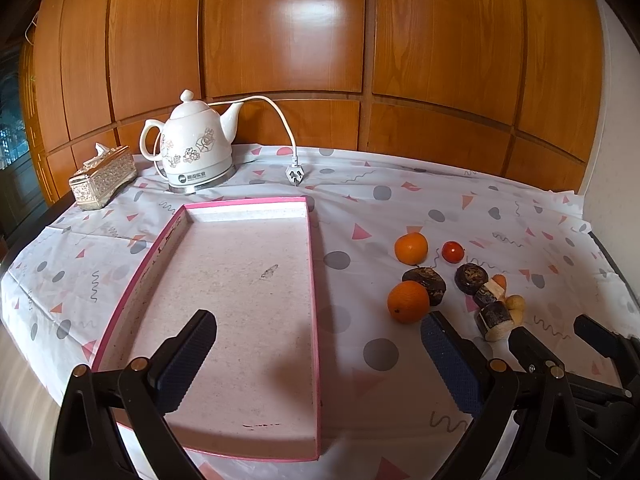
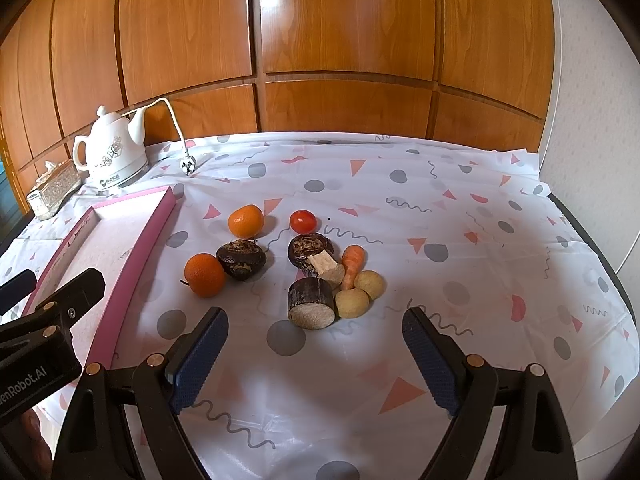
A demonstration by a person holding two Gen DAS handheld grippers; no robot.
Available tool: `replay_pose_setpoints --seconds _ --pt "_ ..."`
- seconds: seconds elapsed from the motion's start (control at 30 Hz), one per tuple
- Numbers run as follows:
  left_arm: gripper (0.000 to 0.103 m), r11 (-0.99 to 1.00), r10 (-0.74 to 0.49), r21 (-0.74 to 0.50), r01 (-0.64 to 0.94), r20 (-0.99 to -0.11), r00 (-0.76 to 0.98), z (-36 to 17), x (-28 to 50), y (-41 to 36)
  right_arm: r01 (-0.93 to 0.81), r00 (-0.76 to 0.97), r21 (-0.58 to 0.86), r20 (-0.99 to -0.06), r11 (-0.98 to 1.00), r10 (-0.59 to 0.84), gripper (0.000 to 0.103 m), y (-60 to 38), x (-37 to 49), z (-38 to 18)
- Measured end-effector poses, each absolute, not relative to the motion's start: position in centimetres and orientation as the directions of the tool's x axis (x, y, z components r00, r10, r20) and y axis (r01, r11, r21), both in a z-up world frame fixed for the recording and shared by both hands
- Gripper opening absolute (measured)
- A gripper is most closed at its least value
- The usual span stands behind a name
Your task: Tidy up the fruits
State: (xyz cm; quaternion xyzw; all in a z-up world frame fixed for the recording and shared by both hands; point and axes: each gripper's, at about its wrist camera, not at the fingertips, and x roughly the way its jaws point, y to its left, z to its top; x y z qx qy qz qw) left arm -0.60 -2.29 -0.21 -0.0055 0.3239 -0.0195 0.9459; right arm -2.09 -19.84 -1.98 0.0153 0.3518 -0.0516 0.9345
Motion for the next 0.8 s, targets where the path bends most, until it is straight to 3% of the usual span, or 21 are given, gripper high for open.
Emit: replay_pose_setpoints --seconds 0.6,0.8 --pt "0.103 0.998 -0.064 -0.033 0.055 -0.622 0.78 -0.3 -0.7 -2.6 0.11 0.741 0.002 -0.666 0.994 -0.081 0.09 -20.3 -2.1 -2.2" --pt "0.103 0.988 -0.153 -0.075 0.136 -0.631 0.76 -0.6 -0.5 -2.8 0.129 0.725 0.029 -0.685 0.991 -0.074 0.09 -21.5 -1.9 -2.8"
